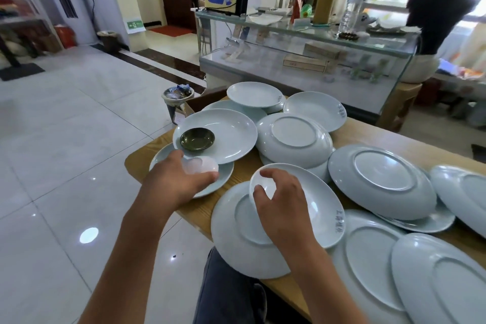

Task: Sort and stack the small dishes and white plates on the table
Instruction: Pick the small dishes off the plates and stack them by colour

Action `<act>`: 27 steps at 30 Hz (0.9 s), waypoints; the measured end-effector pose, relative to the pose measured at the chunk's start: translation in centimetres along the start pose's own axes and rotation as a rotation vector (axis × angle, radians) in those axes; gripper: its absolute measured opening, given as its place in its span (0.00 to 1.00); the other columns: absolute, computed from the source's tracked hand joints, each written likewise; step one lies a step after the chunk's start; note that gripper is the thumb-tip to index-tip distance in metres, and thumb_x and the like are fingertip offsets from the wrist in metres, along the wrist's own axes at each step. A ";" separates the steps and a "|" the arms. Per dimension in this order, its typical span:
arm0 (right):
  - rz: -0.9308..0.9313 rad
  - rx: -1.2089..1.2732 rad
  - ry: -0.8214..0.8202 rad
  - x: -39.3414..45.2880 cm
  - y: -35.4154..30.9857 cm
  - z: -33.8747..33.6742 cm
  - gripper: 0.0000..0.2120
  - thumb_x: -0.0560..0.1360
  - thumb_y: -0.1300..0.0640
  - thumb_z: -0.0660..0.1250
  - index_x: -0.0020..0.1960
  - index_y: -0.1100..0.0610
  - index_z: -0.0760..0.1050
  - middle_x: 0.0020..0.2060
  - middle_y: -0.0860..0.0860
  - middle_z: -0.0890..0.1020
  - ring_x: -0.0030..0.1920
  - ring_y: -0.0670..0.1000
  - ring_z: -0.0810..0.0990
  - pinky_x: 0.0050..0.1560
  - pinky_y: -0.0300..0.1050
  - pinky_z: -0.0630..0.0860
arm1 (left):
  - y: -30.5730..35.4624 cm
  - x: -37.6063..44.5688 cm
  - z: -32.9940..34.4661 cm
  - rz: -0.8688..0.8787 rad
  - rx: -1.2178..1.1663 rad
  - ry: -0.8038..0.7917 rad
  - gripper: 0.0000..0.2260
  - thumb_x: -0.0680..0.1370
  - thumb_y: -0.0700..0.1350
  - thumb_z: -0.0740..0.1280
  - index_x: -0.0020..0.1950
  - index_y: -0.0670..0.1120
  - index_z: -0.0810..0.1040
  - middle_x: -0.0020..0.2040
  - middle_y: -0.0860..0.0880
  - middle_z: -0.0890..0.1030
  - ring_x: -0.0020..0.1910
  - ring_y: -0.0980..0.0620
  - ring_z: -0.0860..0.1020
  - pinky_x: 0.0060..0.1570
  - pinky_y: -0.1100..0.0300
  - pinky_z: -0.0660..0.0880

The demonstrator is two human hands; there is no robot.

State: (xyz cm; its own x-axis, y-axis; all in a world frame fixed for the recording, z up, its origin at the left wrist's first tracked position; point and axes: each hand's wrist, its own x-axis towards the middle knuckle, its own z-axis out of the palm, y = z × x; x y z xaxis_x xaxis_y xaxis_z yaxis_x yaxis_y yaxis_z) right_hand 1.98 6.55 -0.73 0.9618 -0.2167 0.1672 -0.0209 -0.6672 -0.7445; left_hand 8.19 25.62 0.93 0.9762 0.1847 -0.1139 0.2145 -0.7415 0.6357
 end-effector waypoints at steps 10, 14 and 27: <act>-0.144 0.116 -0.082 -2.5 0.8 -4.9 0.24 0.73 0.48 0.71 0.66 0.40 0.68 0.62 0.35 0.73 0.59 0.36 0.69 0.63 0.32 0.66 | 6.2 -3.8 5.0 0.291 -0.718 -0.288 0.35 0.65 0.63 0.71 0.70 0.62 0.66 0.64 0.51 0.75 0.58 0.49 0.78 0.54 0.55 0.79; -0.137 0.140 0.037 -3.6 2.8 -8.0 0.21 0.75 0.50 0.70 0.66 0.41 0.70 0.57 0.33 0.73 0.56 0.28 0.68 0.57 0.25 0.66 | 9.4 -5.4 8.4 0.345 -0.799 -0.366 0.37 0.62 0.65 0.71 0.69 0.59 0.67 0.64 0.50 0.75 0.59 0.49 0.78 0.56 0.53 0.79; 0.015 0.120 0.512 -8.8 13.5 -19.9 0.08 0.77 0.53 0.66 0.55 0.47 0.78 0.51 0.42 0.82 0.53 0.38 0.79 0.52 0.30 0.74 | 19.9 -14.6 18.7 0.696 -0.546 -0.565 0.37 0.67 0.63 0.71 0.72 0.58 0.60 0.68 0.57 0.70 0.63 0.59 0.74 0.52 0.70 0.74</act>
State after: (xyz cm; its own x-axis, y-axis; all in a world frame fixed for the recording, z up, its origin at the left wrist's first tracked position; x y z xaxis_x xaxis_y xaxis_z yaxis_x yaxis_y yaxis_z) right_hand -12.19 -14.69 0.63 0.7043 -0.5662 0.4283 0.0264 -0.5820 -0.8128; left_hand -1.15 -3.90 0.92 0.7818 -0.6031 0.1583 -0.3066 -0.1507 0.9398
